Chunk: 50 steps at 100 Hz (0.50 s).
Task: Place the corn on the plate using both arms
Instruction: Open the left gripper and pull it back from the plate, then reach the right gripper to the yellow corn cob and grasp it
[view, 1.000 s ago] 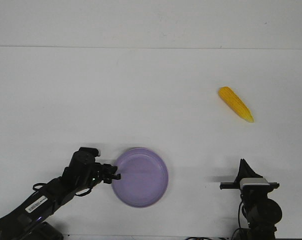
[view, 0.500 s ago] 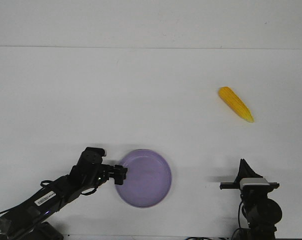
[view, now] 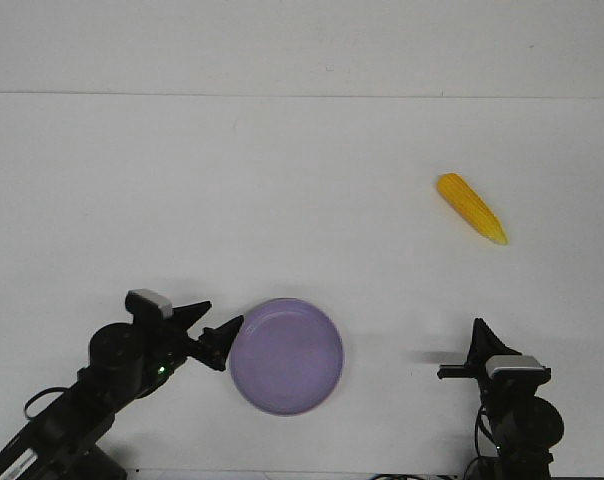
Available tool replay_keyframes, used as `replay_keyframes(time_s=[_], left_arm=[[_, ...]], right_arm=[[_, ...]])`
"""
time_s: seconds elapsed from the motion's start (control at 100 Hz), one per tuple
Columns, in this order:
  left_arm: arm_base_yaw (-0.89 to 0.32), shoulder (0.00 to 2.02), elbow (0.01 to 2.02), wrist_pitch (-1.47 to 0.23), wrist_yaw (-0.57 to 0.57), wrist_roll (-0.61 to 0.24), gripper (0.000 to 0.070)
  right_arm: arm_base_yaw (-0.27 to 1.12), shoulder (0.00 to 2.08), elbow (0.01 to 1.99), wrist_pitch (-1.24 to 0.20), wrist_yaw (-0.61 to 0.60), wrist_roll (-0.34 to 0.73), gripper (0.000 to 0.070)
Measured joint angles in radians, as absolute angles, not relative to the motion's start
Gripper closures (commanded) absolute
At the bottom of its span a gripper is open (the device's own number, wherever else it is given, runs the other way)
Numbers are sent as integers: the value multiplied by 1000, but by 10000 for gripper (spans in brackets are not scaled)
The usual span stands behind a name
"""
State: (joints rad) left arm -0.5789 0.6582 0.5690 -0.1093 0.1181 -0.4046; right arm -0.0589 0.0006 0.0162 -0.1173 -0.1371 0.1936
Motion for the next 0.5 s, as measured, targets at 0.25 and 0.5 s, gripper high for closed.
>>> replay_keyframes(time_s=[0.25,0.5], left_arm=[[-579,366,569,-381,-24,-387,202],[-579,263,569,-463,-48,-387,202]], right_arm=[[-59,64,171,-97,-78,326,393],[-59,523,585,-193,-65,214,130]])
